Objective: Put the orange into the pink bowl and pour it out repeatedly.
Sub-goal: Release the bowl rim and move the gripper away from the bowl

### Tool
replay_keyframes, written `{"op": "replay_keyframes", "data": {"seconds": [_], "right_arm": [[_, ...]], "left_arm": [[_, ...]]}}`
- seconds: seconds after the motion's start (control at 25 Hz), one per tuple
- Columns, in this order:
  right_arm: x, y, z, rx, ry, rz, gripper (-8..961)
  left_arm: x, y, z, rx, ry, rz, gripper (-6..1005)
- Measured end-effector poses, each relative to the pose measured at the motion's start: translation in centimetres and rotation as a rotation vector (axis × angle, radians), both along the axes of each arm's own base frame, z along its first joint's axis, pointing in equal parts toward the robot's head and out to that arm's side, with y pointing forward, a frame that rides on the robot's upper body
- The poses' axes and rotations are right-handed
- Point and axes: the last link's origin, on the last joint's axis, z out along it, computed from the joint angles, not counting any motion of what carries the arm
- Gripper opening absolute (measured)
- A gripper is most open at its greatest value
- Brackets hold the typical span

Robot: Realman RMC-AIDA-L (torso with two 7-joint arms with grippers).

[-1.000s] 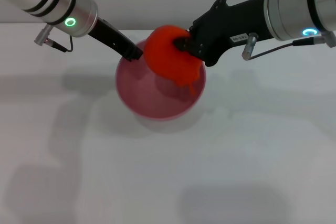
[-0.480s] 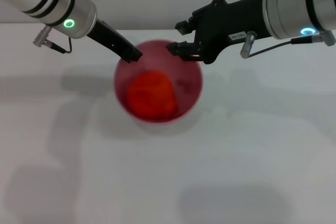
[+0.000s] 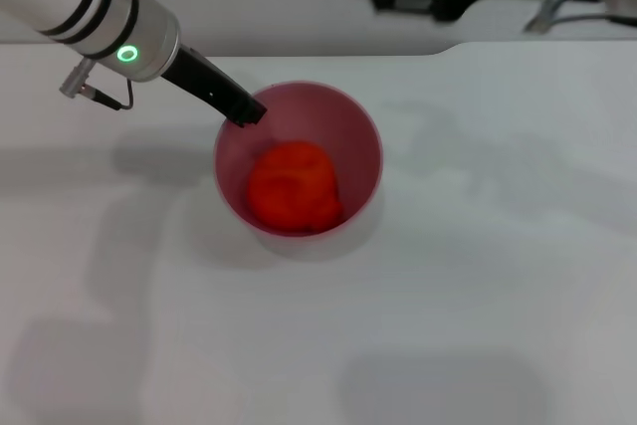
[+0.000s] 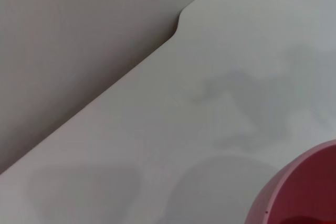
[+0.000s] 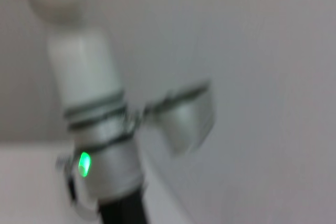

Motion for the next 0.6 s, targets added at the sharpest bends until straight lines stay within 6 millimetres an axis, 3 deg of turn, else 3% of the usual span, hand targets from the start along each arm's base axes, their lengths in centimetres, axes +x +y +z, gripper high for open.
{"op": "replay_keyframes", "data": {"seconds": [0.12,0.32,0.6], "right_arm": [[1.8,-0.3,1.7,0.073,0.165,0.123,641],[5.8,-1.2,4.1,0.353,0.340,0.261,639],[12.8,-1.9,7.6,0.816,0.514,0.156,641]], "left_arm": [[-0.1,0.0,0.0,0.002,0.000,0.002,44],[-0.2,0.0,0.0,0.006,-0.004,0.009,44],[-0.6,-0.1,-0.1,0.015,-0.023,0.025,44]]}}
